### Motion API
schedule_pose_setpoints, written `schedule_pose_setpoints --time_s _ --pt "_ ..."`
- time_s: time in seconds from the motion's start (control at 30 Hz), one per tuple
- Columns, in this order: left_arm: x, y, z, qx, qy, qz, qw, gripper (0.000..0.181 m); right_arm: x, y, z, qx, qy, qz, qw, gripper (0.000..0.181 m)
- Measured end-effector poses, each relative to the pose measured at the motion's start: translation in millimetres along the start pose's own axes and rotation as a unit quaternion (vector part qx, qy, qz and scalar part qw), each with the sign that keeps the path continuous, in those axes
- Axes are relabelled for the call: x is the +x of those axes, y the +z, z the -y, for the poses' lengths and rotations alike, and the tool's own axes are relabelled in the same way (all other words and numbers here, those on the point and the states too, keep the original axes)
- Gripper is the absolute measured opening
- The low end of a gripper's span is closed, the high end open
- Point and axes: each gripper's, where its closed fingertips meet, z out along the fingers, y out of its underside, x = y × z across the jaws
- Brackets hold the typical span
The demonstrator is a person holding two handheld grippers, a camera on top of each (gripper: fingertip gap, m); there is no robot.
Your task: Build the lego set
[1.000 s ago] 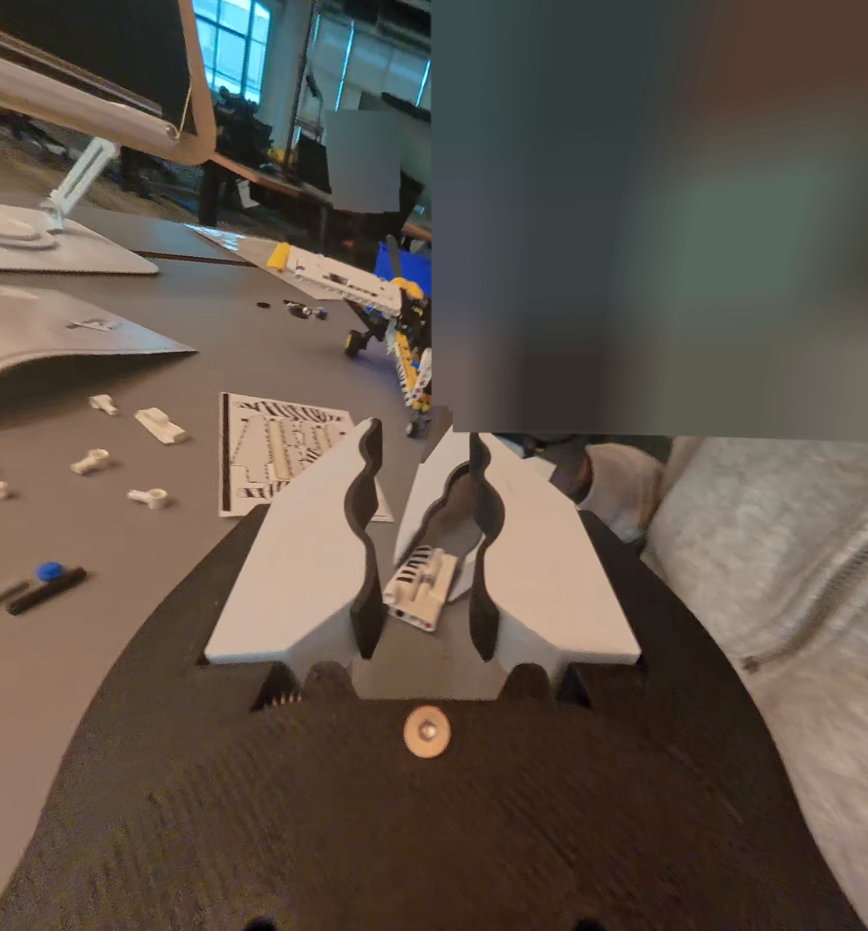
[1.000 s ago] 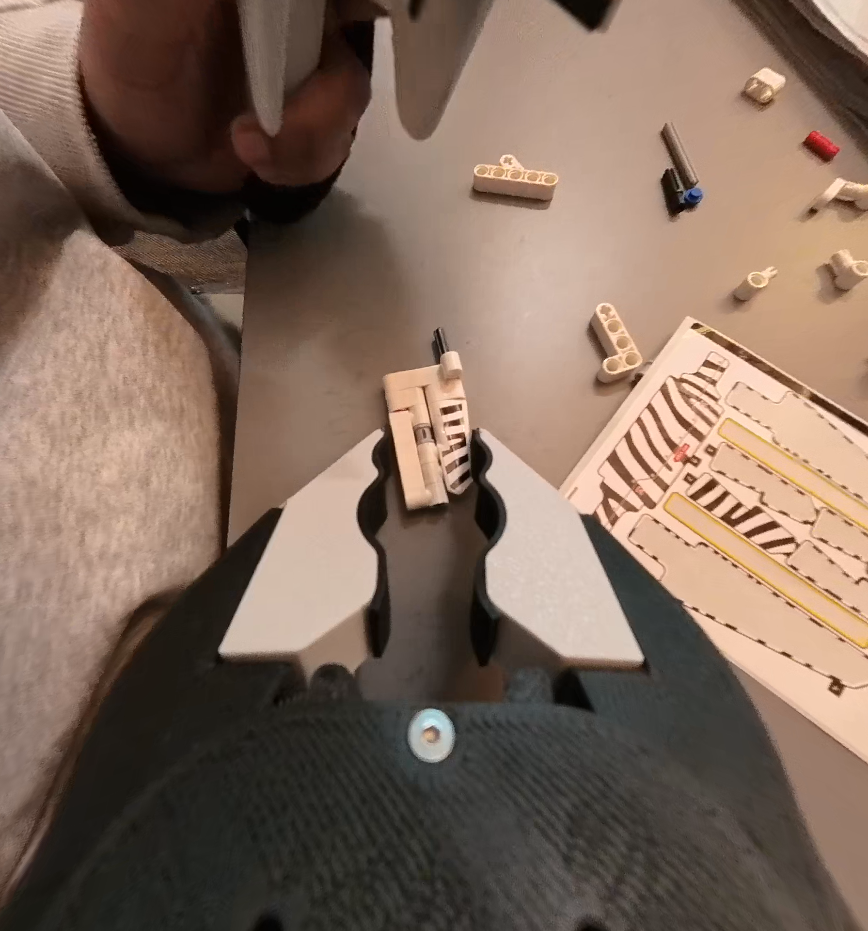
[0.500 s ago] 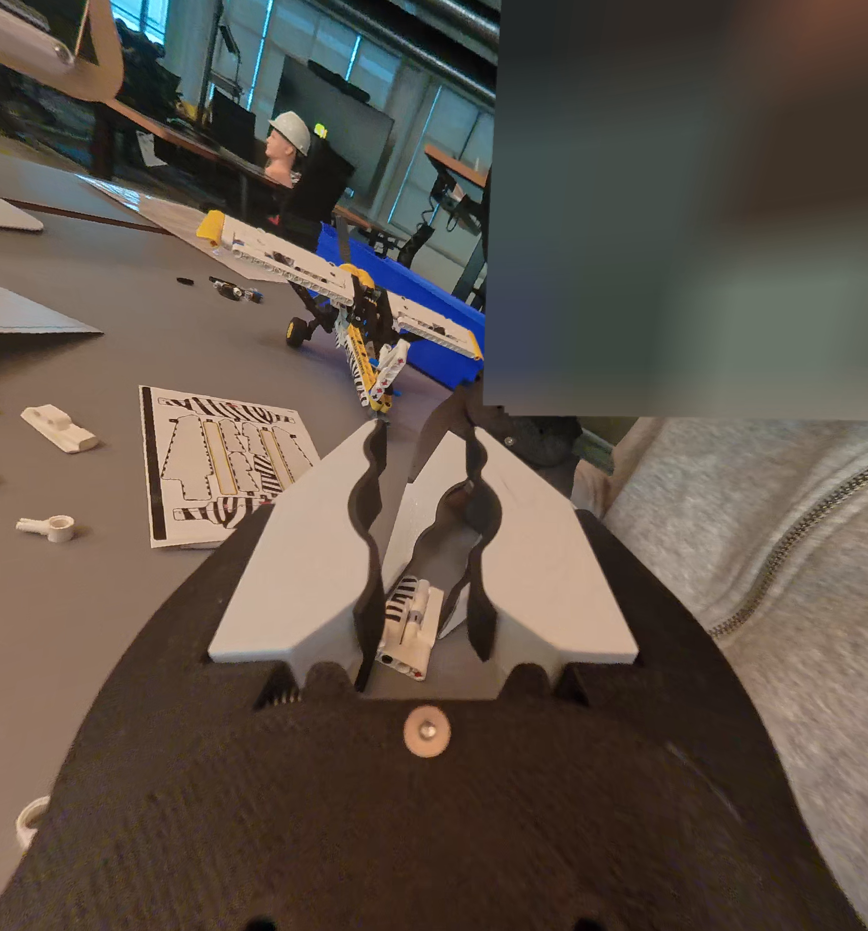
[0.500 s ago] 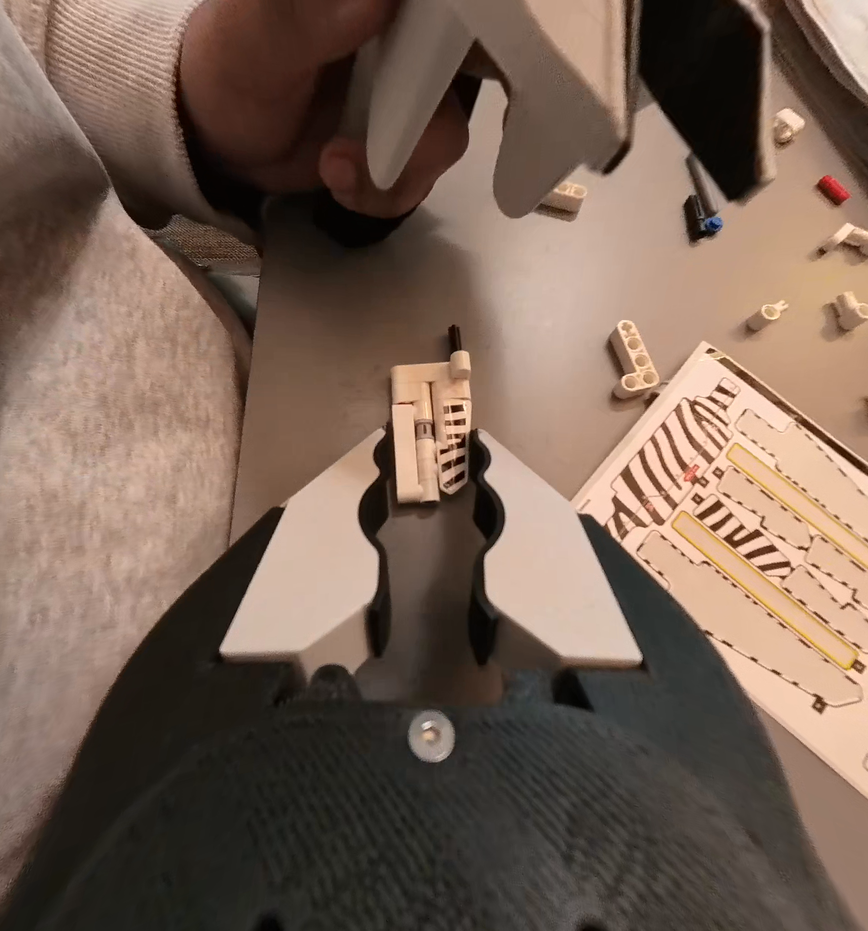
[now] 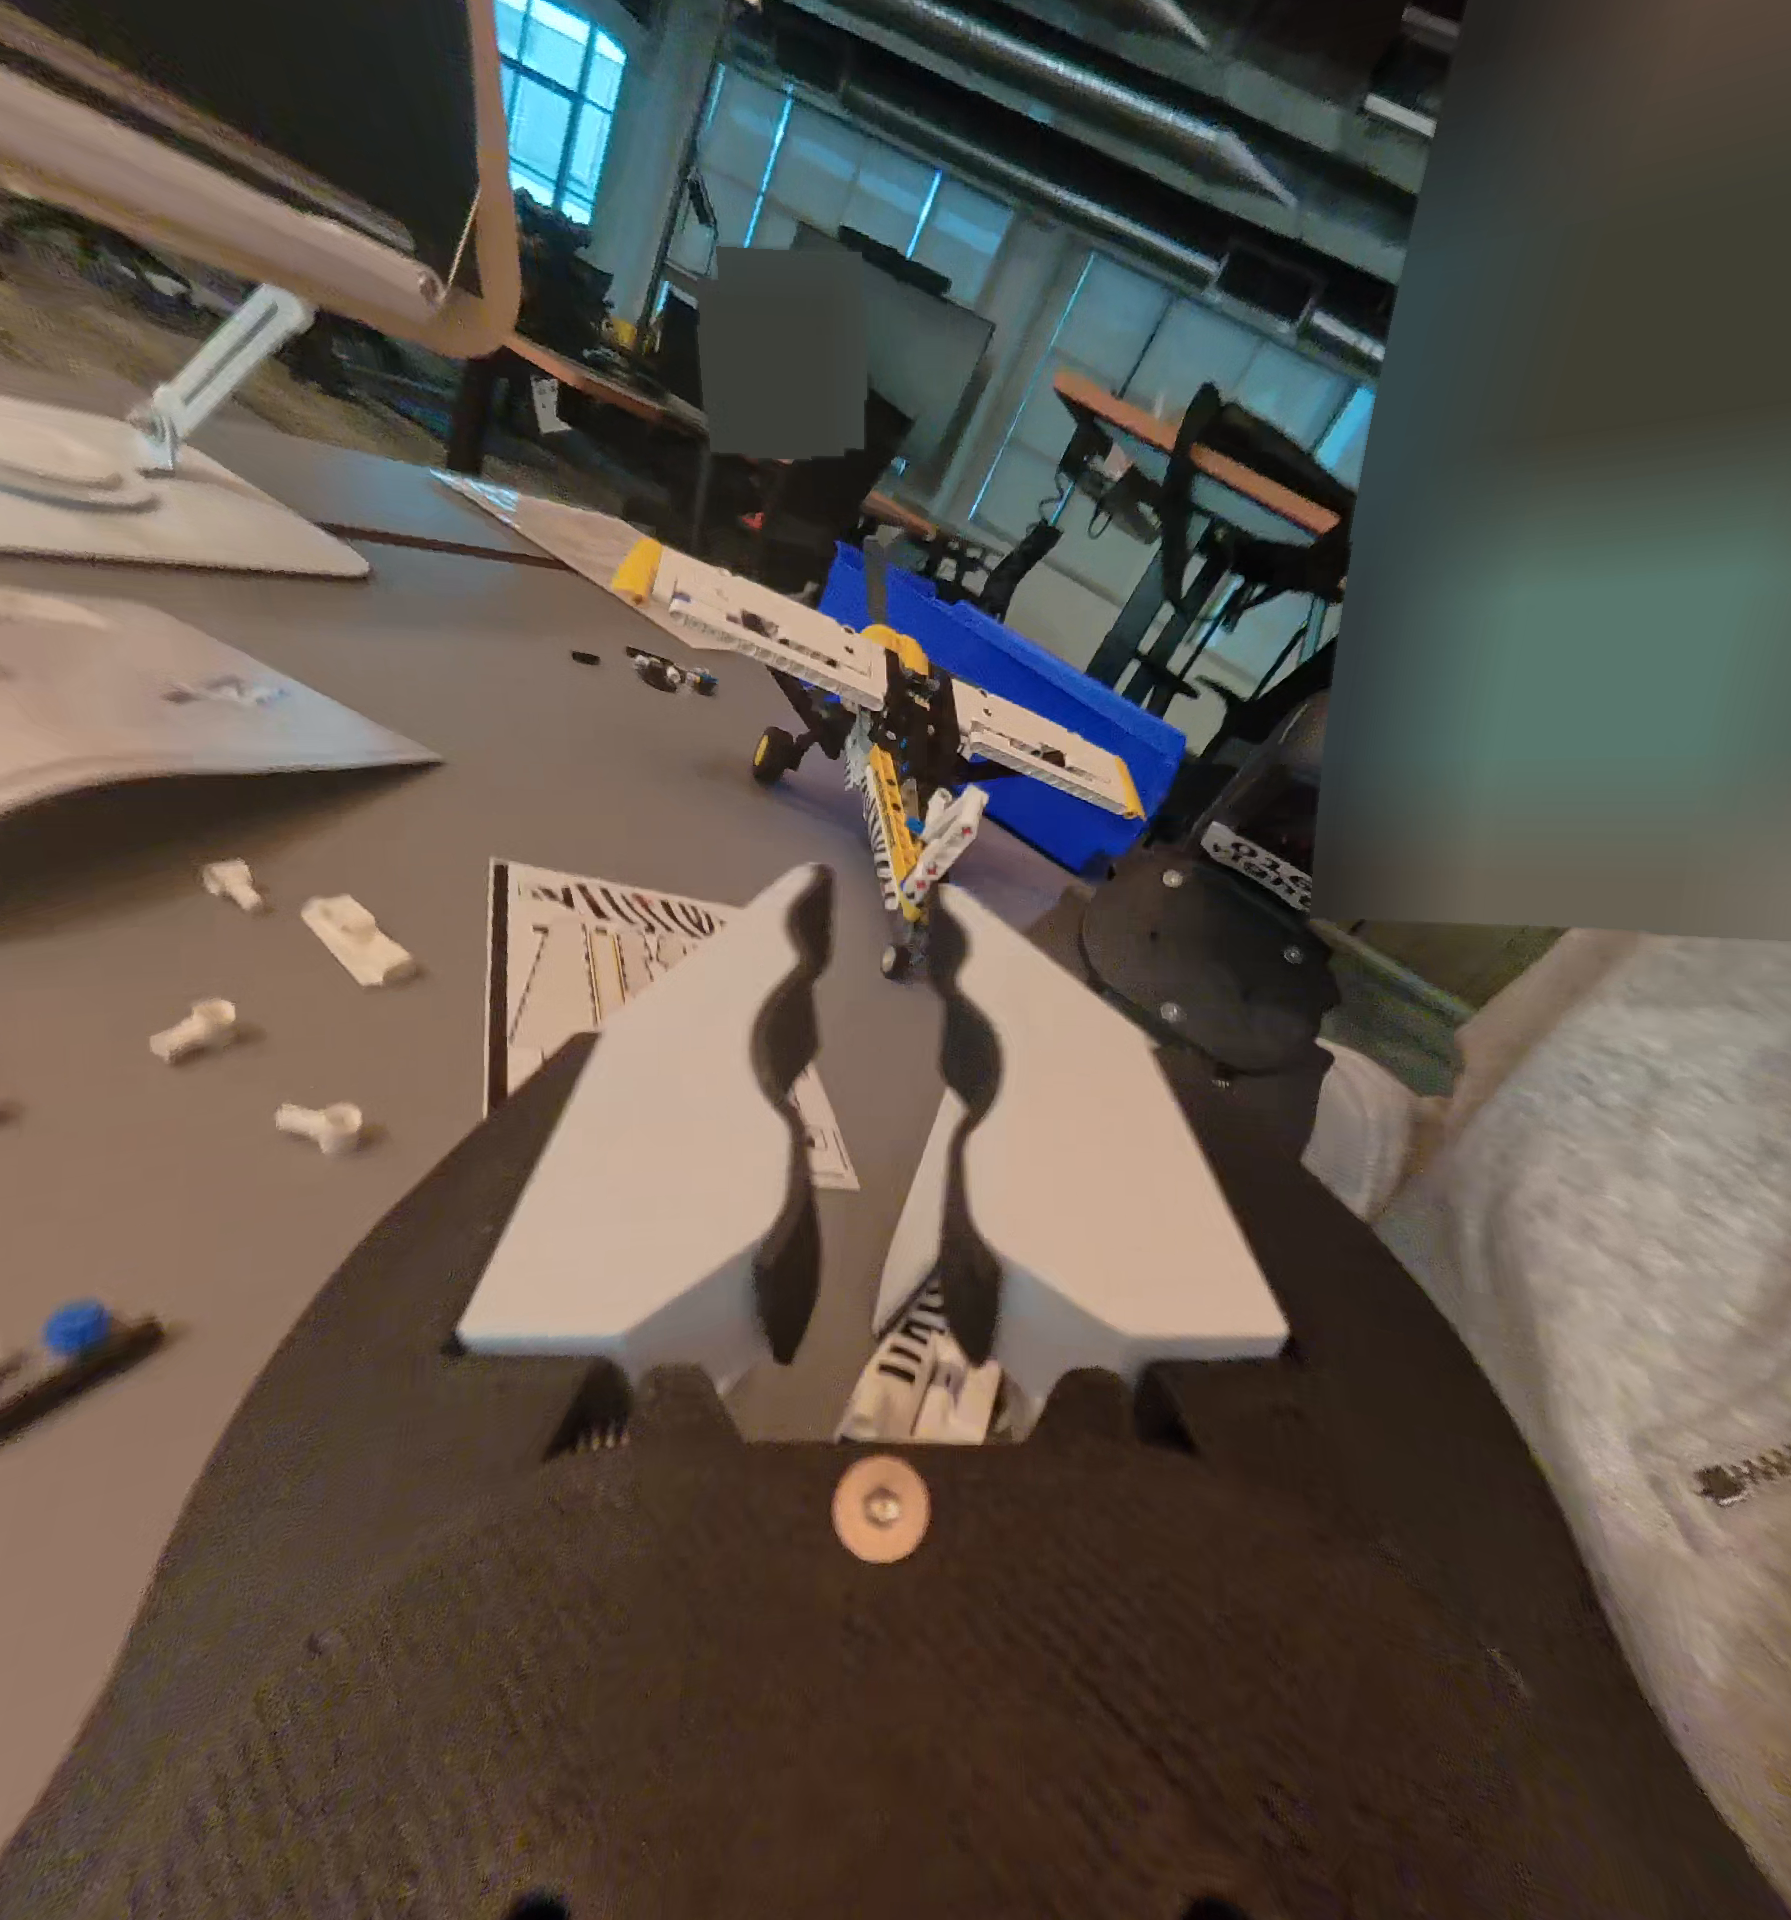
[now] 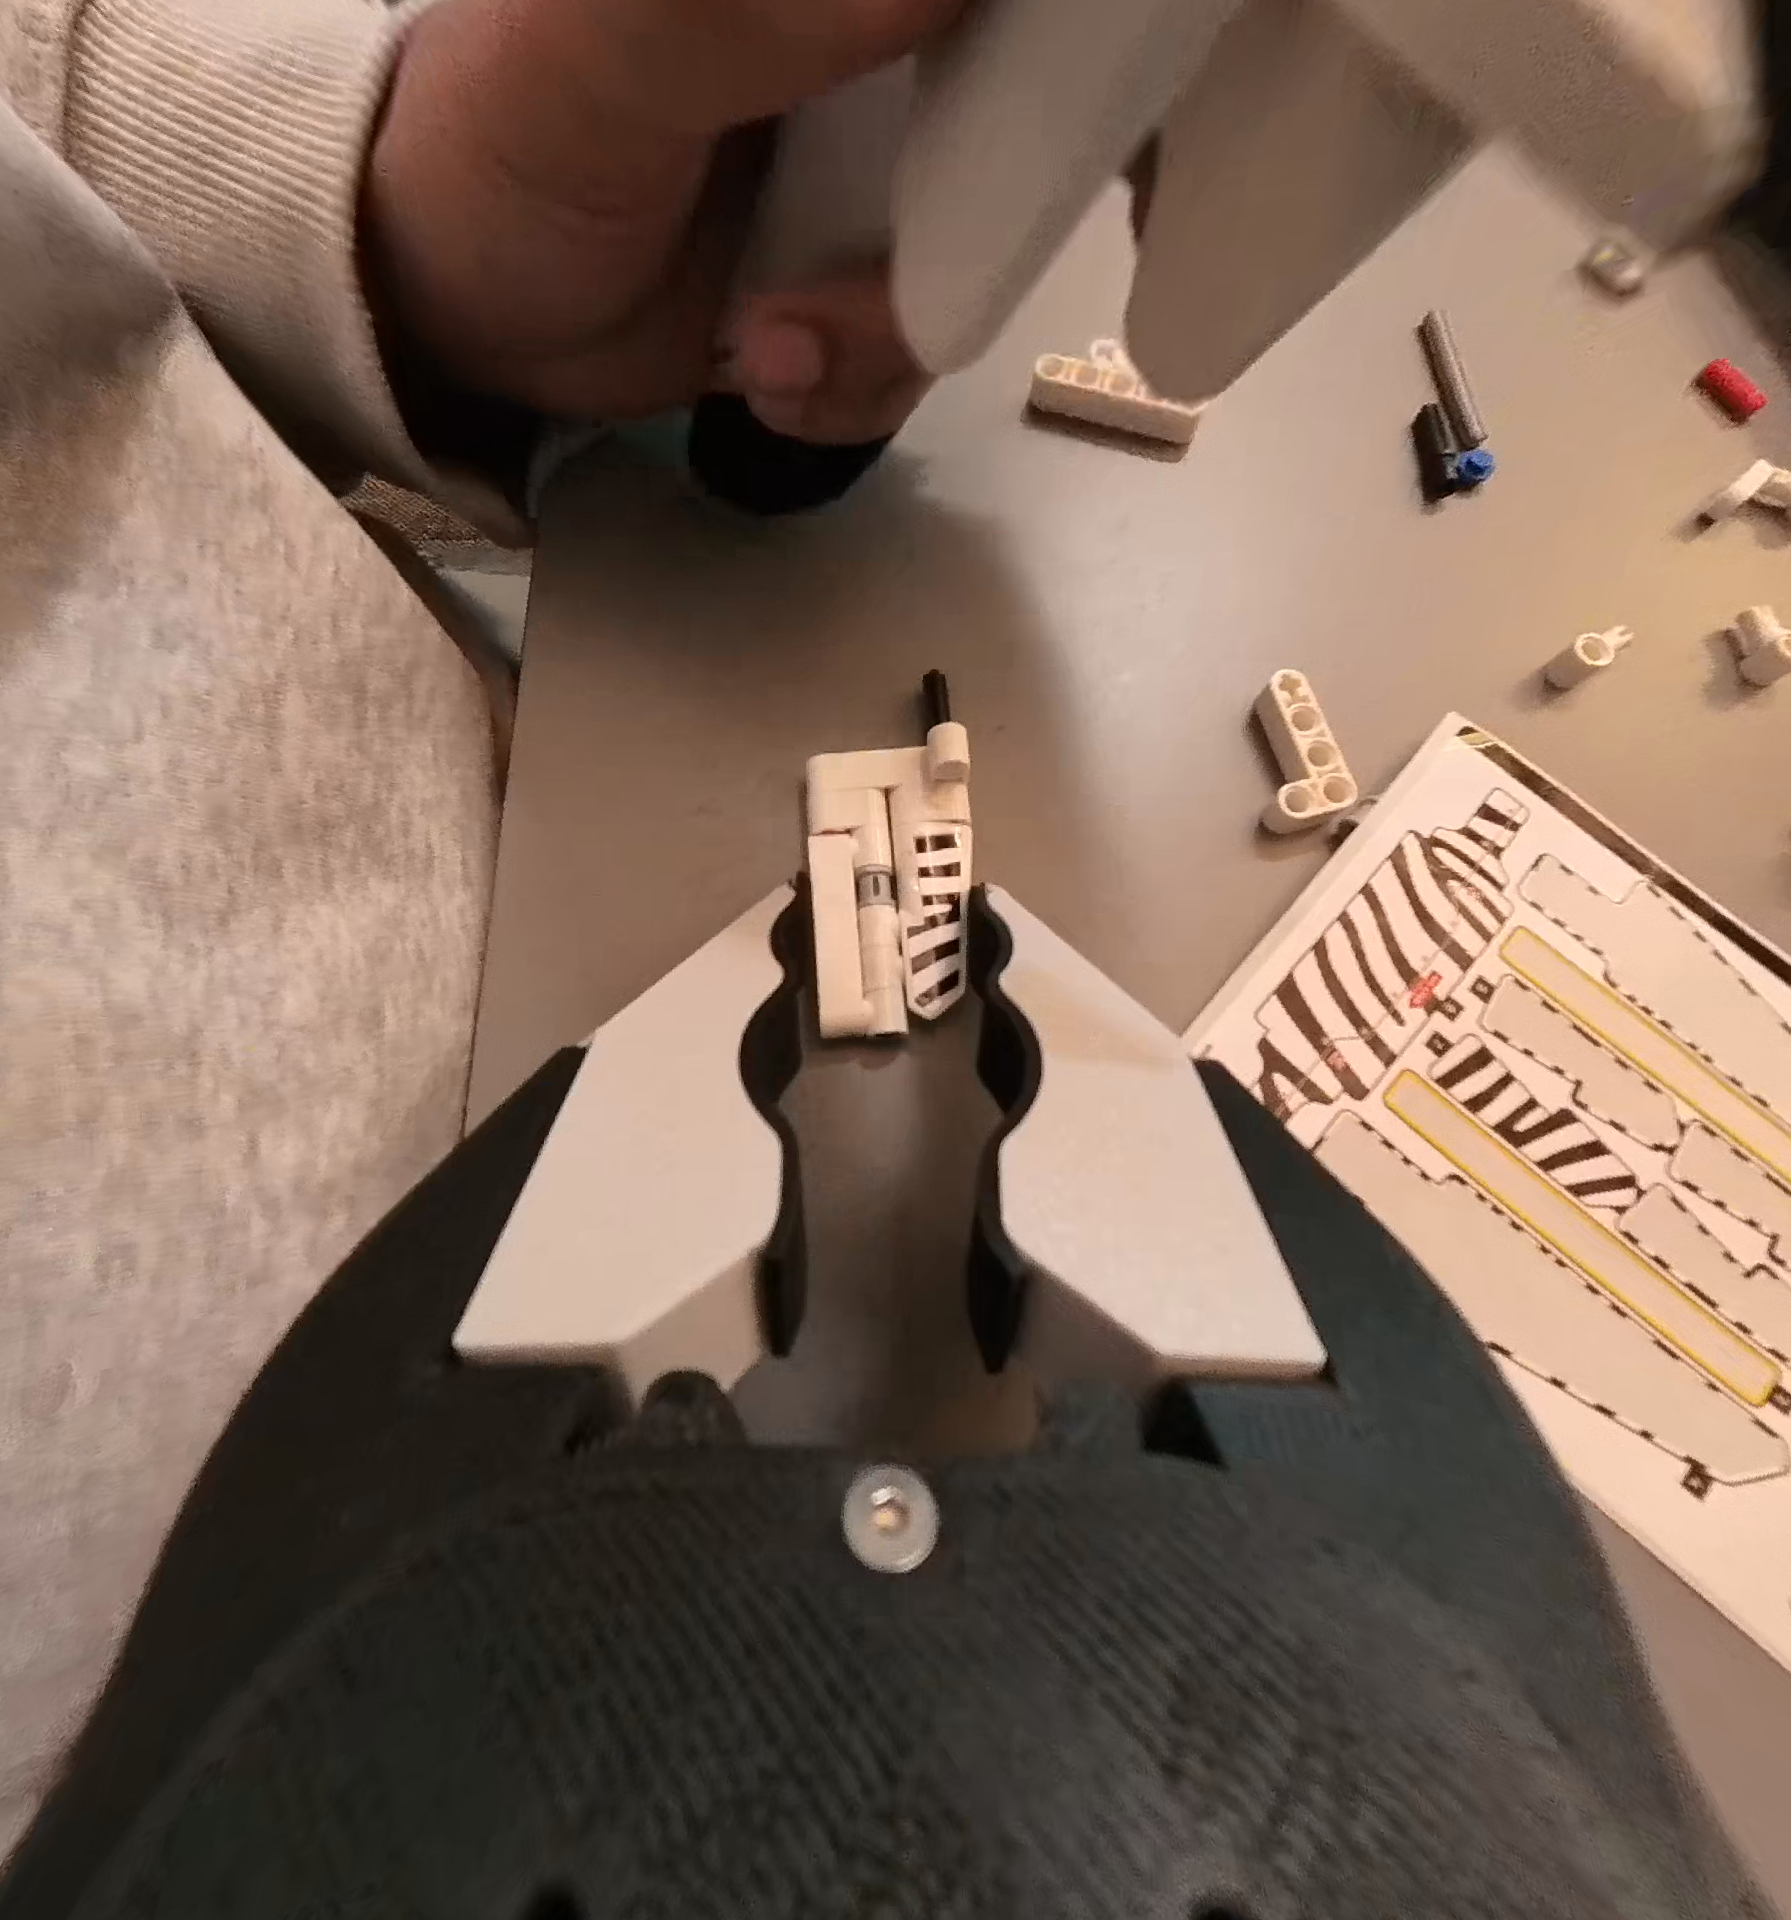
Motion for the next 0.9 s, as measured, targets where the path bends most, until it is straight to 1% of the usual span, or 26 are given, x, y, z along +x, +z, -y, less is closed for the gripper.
schedule_pose_setpoints --time_s 0.07,0.13,0.17,0.23,0.27,0.3,0.33,0.4,0.47,0.5,0.6,0.67,0.77,0.8,0.87,0.9 --pt "2.3 13.2 8.8 -0.041 0.047 0.019 0.998 0.000 2.0 0.2 1.0 0.001 0.011 0.001 1.000 0.029" --pt "-9.7 29.9 16.9 -0.101 0.123 0.075 0.984 0.000 10.8 -1.1 4.2 0.012 0.028 -0.016 0.999 0.029" --pt "-19.8 38.2 23.9 -0.124 0.157 0.107 0.974 0.009 11.5 -2.4 6.3 0.021 0.024 -0.022 0.999 0.028" --pt "-43.5 58.3 45.1 -0.132 0.200 0.148 0.959 0.027 7.4 -5.6 11.2 0.039 -0.002 -0.029 0.999 0.028" --pt "-59.2 70.8 54.4 -0.129 0.203 0.159 0.958 0.036 5.0 -6.8 12.6 0.045 -0.015 -0.036 0.998 0.029" --pt "-78.6 84.5 57.6 -0.140 0.191 0.166 0.957 0.045 2.0 -7.8 12.9 0.047 -0.029 -0.042 0.998 0.028" --pt "-101.1 98.1 53.5 -0.172 0.176 0.172 0.954 0.054 0.3 -8.4 13.2 0.048 -0.042 -0.052 0.997 0.029" --pt "-148.0 121.7 34.6 -0.250 0.146 0.192 0.938 0.074 -0.3 -8.4 13.3 0.047 -0.066 -0.075 0.994 0.029" --pt "-187.9 138.2 17.6 -0.295 0.117 0.222 0.922 0.094 -1.1 -7.6 12.4 0.043 -0.076 -0.083 0.993 0.029" --pt "-202.7 141.7 7.2 -0.318 0.101 0.237 0.912 0.104 -1.1 -7.9 12.8 0.044 -0.076 -0.083 0.993 0.029" --pt "-224.3 139.3 -22.4 -0.384 0.073 0.264 0.882 0.104 -1.2 -12.7 16.5 0.062 -0.064 -0.078 0.993 0.029" --pt "-233.6 133.2 -25.5 -0.392 0.102 0.295 0.865 0.094 -2.4 -16.8 18.0 0.075 -0.052 -0.071 0.993 0.029" --pt "-232.8 132.0 -25.9 -0.385 0.096 0.301 0.867 0.093 -4.1 -22.2 20.8 0.092 -0.041 -0.064 0.993 0.029" --pt "-233.0 130.9 -24.9 -0.385 0.093 0.306 0.866 0.086 -4.6 -23.1 21.2 0.095 -0.039 -0.062 0.993 0.029" --pt "-233.6 129.3 -22.7 -0.383 0.091 0.309 0.866 0.065 -4.6 -23.4 21.3 0.096 -0.038 -0.061 0.993 0.029" --pt "-234.4 128.6 -22.0 -0.381 0.090 0.309 0.867 0.059 -4.7 -23.2 21.0 0.095 -0.038 -0.062 0.993 0.029"
